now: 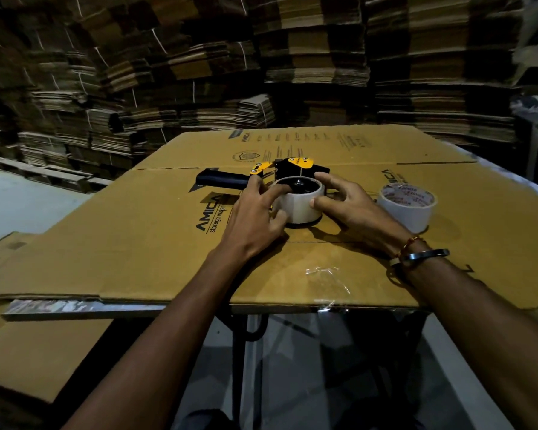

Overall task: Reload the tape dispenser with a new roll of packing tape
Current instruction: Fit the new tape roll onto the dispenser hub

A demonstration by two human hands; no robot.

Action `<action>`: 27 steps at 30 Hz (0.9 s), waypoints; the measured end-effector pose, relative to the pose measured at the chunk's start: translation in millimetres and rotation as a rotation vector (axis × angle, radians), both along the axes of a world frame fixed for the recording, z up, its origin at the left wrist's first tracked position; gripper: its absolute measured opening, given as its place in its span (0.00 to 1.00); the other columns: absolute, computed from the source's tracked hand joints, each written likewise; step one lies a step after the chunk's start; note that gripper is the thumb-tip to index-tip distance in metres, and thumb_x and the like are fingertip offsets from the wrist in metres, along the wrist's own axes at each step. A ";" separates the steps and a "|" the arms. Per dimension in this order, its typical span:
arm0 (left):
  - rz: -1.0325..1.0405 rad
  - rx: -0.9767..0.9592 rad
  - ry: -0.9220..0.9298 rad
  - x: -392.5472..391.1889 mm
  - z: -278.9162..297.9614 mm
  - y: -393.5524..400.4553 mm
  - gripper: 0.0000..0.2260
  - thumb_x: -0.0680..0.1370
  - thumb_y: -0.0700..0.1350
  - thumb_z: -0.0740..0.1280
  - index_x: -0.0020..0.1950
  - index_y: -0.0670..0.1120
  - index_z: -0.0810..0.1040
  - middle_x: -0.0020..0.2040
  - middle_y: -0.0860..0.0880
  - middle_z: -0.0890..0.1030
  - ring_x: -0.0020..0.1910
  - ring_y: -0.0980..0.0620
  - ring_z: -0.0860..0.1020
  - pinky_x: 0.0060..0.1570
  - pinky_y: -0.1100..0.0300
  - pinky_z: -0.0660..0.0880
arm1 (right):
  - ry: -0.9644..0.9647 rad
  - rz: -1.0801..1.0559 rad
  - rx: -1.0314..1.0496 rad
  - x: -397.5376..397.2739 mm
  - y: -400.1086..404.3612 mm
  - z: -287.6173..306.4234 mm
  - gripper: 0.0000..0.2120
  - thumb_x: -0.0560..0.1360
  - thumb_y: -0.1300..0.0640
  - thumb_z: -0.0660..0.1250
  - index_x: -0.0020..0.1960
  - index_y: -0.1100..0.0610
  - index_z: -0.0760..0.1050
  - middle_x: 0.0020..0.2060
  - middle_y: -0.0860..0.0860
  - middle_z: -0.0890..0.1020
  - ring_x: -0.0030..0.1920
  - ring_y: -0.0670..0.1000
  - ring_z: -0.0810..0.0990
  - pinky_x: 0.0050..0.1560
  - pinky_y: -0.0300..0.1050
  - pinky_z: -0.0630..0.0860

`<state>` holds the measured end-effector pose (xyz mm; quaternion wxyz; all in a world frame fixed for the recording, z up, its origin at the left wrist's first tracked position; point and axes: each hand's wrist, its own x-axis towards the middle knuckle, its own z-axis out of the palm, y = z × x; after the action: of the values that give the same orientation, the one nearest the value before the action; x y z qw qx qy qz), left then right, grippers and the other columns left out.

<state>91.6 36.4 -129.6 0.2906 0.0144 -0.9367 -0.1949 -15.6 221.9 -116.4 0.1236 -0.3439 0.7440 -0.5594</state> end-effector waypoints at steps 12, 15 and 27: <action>0.191 -0.182 0.057 -29.8 3.8 33.6 0.20 0.77 0.60 0.67 0.63 0.50 0.76 0.65 0.44 0.68 0.64 0.46 0.65 0.56 0.53 0.70 | -0.046 -0.217 -0.183 1.3 -5.1 -5.2 0.07 0.76 0.62 0.70 0.55 0.57 0.80 0.53 0.56 0.83 0.55 0.55 0.84 0.56 0.57 0.82; 0.265 -0.215 0.060 -32.9 3.8 41.0 0.19 0.77 0.60 0.66 0.64 0.52 0.76 0.66 0.43 0.68 0.64 0.44 0.65 0.57 0.51 0.69 | -0.122 -0.207 -0.199 2.6 -3.9 -4.1 0.09 0.76 0.62 0.71 0.56 0.60 0.79 0.52 0.58 0.84 0.54 0.58 0.84 0.56 0.60 0.82; 0.248 -0.244 0.036 -31.3 1.7 36.3 0.20 0.78 0.60 0.66 0.65 0.52 0.75 0.67 0.43 0.67 0.65 0.43 0.65 0.56 0.51 0.70 | -0.196 -0.172 -0.221 9.7 -3.2 -0.7 0.08 0.76 0.65 0.71 0.54 0.61 0.78 0.54 0.61 0.82 0.55 0.61 0.83 0.54 0.61 0.82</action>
<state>60.3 72.7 -128.0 0.3289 0.0910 -0.9390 -0.0429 -6.0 218.6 -117.1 0.1087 -0.2340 0.6891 -0.6772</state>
